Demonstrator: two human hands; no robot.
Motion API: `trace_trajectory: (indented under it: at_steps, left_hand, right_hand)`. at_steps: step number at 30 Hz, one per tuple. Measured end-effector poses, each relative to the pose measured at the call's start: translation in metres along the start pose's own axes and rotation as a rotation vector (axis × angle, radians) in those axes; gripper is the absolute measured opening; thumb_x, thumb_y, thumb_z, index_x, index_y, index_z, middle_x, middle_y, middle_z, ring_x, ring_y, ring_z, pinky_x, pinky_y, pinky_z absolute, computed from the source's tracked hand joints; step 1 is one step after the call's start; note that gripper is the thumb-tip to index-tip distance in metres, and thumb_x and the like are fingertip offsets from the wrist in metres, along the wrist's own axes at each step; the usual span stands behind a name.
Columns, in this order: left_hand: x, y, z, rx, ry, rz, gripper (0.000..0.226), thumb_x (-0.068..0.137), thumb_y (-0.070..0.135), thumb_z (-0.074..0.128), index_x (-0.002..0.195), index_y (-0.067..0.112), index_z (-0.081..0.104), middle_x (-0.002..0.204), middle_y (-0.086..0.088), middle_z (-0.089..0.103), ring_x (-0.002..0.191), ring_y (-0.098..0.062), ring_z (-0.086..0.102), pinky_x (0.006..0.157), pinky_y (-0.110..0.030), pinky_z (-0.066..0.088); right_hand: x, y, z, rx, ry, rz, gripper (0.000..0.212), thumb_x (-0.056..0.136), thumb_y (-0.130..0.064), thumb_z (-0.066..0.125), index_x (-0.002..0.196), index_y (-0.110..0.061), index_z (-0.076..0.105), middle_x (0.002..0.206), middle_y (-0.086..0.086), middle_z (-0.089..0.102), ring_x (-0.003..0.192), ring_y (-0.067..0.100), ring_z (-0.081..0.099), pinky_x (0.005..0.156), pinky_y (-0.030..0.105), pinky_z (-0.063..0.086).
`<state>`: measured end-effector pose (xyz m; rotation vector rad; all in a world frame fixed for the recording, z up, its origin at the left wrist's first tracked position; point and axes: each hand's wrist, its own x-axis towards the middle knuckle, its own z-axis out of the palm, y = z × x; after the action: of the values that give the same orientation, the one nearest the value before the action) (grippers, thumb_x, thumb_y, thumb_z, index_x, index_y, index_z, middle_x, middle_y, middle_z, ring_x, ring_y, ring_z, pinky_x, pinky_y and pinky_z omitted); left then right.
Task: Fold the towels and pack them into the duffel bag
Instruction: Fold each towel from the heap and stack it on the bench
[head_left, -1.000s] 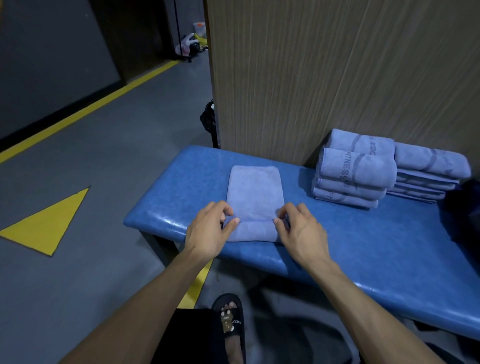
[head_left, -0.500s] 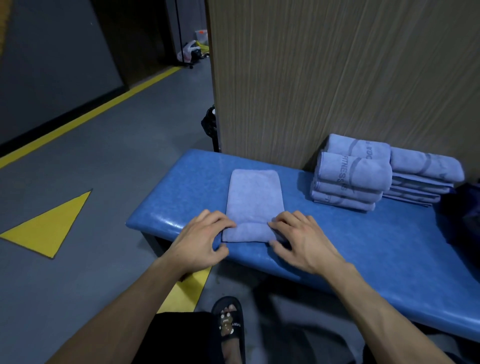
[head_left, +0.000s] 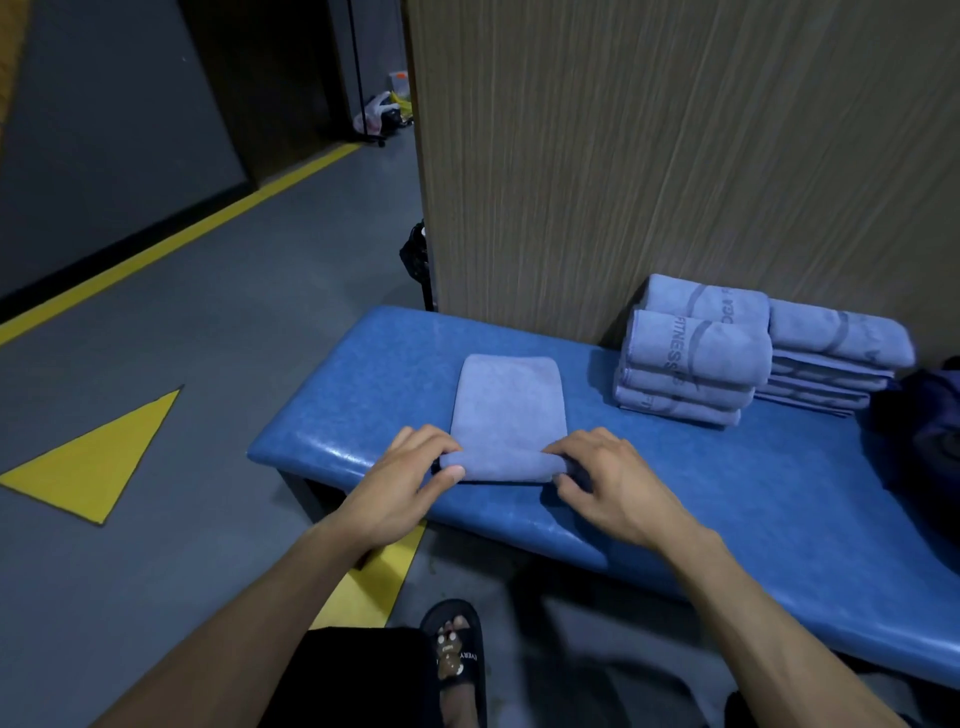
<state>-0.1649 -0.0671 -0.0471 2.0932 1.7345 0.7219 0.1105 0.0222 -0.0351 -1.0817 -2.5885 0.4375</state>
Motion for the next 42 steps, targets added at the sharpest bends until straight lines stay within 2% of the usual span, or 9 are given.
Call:
trace_trajectory:
  at_steps: [5,12,17,20,25,31,34,39,42]
  left_hand:
    - [-0.003,0.009,0.001,-0.118,-0.027,-0.161,0.032,0.106,0.042,0.039,0.089,0.019,0.052,0.088,0.005,0.054,0.093,-0.013,0.048,0.081,-0.024,0.038]
    - [0.013,0.033,0.009,-0.135,0.045,-0.408,0.046,0.107,0.044,0.035,0.071,0.016,0.034,0.068,0.003,0.042,0.065,-0.015,0.041,0.063,-0.036,0.033]
    - [0.022,0.033,0.014,-0.066,0.105,-0.483,0.049,0.106,0.044,0.038,0.067,0.015,0.036,0.063,0.002,0.044,0.064,-0.019,0.045,0.060,-0.037,0.031]
    - [0.025,0.031,0.016,-0.063,0.136,-0.505,0.051,0.105,0.044,0.044,0.064,0.014,0.035,0.058,0.003,0.040,0.059,-0.017,0.041,0.057,-0.037,0.030]
    - [0.030,0.025,0.018,-0.039,0.210,-0.531,0.043,0.099,0.044,0.055,0.073,0.011,0.053,0.057,0.001,0.050,0.064,-0.021,0.052,0.065,-0.040,0.043]
    - [0.023,0.016,0.016,-0.026,0.264,-0.275,0.004,0.099,0.031,0.058,0.099,0.027,0.060,0.082,0.009,0.056,0.085,-0.011,0.053,0.077,-0.030,0.047]
    - [0.019,0.010,0.006,0.031,0.273,-0.023,0.011,0.098,0.022,0.063,0.106,0.027,0.068,0.100,0.018,0.054,0.098,-0.007,0.047,0.084,-0.014,0.039]
    - [0.006,-0.007,-0.004,0.180,0.042,0.116,0.050,0.085,0.058,0.068,0.128,0.033,0.061,0.118,0.020,0.054,0.108,-0.006,0.046,0.092,-0.024,0.042]
    - [0.003,-0.009,-0.002,0.274,0.010,0.114,0.053,0.088,0.056,0.063,0.135,0.033,0.053,0.123,0.018,0.051,0.109,-0.009,0.045,0.094,-0.030,0.044]
  right_hand:
    - [-0.006,0.002,-0.008,0.241,-0.054,0.102,0.021,0.093,-0.032,0.062,0.113,-0.028,0.065,0.096,-0.010,0.070,0.087,0.012,0.060,0.083,0.032,0.049]
    - [0.001,0.006,0.000,0.379,-0.045,0.317,0.015,0.099,-0.033,0.059,0.097,-0.021,0.068,0.088,-0.004,0.072,0.086,0.017,0.065,0.085,0.037,0.052]
    - [0.009,0.003,0.008,0.392,0.038,0.451,0.014,0.099,-0.034,0.060,0.096,-0.021,0.064,0.060,-0.010,0.060,0.060,0.004,0.050,0.055,0.015,0.038]
    - [0.012,0.002,0.012,0.409,0.076,0.525,0.017,0.097,-0.037,0.063,0.093,-0.022,0.057,0.045,-0.010,0.050,0.061,0.010,0.047,0.053,0.021,0.032]
    - [0.017,-0.002,0.019,0.317,0.139,0.600,0.025,0.092,-0.046,0.062,0.083,-0.028,0.048,0.068,-0.002,0.066,0.085,0.027,0.057,0.075,0.038,0.048]
    - [0.014,-0.011,0.016,0.111,0.237,0.483,0.020,0.091,-0.041,0.066,0.085,-0.027,0.052,0.090,-0.003,0.058,0.088,0.029,0.060,0.072,0.038,0.046]
    - [0.012,-0.007,0.018,0.037,0.320,0.258,0.012,0.088,-0.028,0.070,0.088,-0.027,0.057,0.090,-0.003,0.051,0.083,0.029,0.055,0.069,0.040,0.047]
    - [0.013,-0.006,0.026,-0.148,0.296,0.056,0.011,0.090,-0.019,0.059,0.092,-0.024,0.069,0.088,-0.001,0.061,0.076,0.031,0.055,0.064,0.044,0.047]
    - [0.009,-0.005,0.017,-0.168,0.206,-0.014,0.024,0.093,-0.033,0.047,0.101,-0.025,0.068,0.096,-0.004,0.061,0.083,0.028,0.056,0.070,0.043,0.047]
